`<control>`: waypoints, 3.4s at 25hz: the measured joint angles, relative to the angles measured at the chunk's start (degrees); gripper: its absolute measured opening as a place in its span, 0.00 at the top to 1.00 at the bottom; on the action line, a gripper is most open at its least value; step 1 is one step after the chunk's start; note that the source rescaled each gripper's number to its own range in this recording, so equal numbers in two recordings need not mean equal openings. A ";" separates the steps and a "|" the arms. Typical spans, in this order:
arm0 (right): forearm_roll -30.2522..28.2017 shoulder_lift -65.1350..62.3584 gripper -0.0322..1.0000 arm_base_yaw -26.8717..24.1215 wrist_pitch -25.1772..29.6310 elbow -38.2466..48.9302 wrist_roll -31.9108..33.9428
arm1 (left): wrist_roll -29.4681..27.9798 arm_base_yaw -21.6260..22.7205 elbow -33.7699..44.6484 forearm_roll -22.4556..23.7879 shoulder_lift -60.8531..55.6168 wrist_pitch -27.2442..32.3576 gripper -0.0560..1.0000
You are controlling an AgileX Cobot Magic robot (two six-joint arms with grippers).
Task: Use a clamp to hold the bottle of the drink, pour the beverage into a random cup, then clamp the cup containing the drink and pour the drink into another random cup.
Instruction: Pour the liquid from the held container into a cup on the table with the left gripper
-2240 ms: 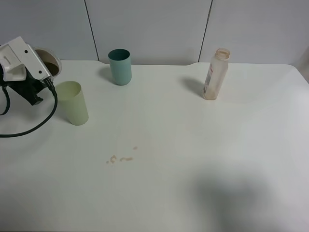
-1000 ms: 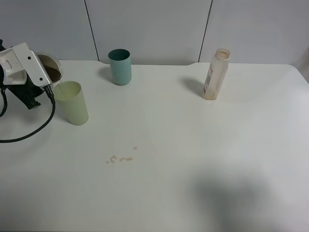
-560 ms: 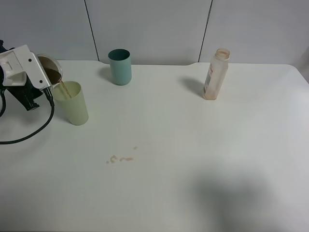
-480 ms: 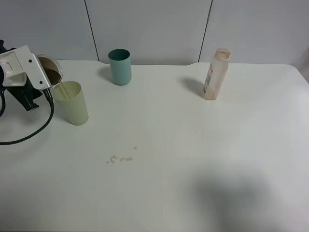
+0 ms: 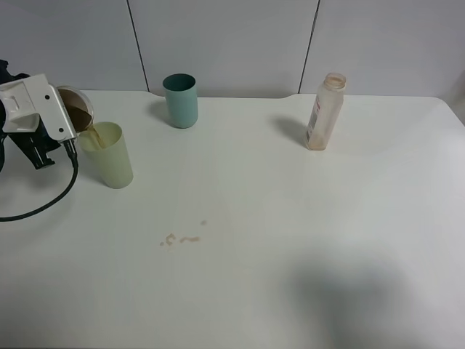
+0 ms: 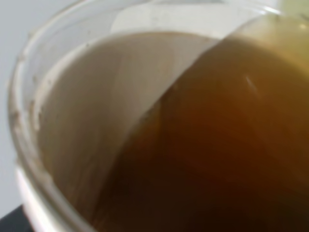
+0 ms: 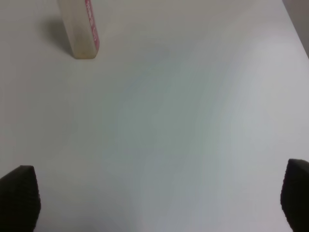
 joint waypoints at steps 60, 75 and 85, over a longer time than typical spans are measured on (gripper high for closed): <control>0.00 0.00 0.00 0.00 0.00 0.00 0.00 | 5.34 -1.55 -0.65 0.24 -1.76 2.59 0.92; 0.00 0.00 0.00 0.00 0.00 0.00 0.00 | 7.29 -1.55 -0.65 0.24 -3.01 3.12 0.92; 0.00 0.00 0.00 0.00 0.00 0.00 0.00 | 7.47 -1.55 -0.65 0.24 -4.66 3.61 0.92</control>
